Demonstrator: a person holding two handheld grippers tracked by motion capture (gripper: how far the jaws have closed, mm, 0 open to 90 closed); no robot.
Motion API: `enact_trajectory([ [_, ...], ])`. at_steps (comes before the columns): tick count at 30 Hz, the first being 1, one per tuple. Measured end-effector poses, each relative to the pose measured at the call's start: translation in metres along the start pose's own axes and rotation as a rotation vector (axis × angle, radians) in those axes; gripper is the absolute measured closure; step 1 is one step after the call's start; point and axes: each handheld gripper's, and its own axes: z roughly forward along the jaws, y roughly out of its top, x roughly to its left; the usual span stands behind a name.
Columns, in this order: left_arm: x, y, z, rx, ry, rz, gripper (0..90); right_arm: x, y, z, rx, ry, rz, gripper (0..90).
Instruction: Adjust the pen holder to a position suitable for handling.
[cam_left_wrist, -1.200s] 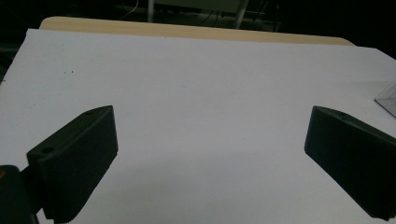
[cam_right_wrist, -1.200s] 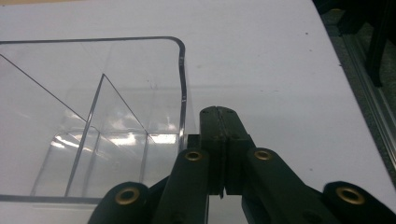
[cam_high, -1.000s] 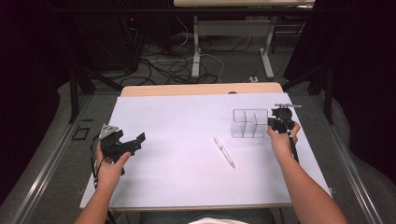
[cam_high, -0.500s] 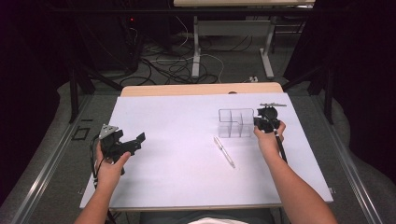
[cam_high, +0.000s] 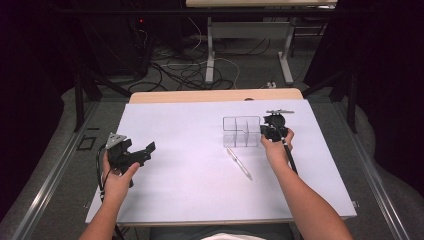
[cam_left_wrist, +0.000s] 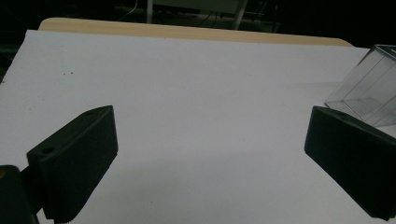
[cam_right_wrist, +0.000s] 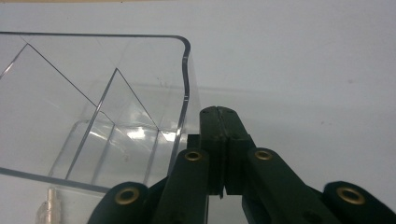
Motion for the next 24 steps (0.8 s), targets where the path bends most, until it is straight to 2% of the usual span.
enact_trajectory([
  [4,0.0,0.0,0.0,0.0,-0.001,0.003,2.7,0.003,0.0,0.002,-0.004,0.009,0.004,89.9],
  [9,-0.001,0.0,0.001,0.003,-0.003,0.005,2.7,0.007,-0.001,0.003,-0.003,0.031,0.034,89.9],
  [14,-0.001,0.0,0.001,-0.001,-0.002,-0.002,2.7,0.017,-0.002,0.005,-0.004,0.038,0.041,89.8],
  [20,-0.001,0.0,0.001,-0.002,-0.004,-0.002,2.7,0.029,-0.002,0.008,0.001,0.054,0.015,88.7],
  [24,-0.002,0.0,0.001,-0.003,-0.005,0.0,2.7,0.035,-0.001,0.011,0.004,0.073,0.016,88.8],
])
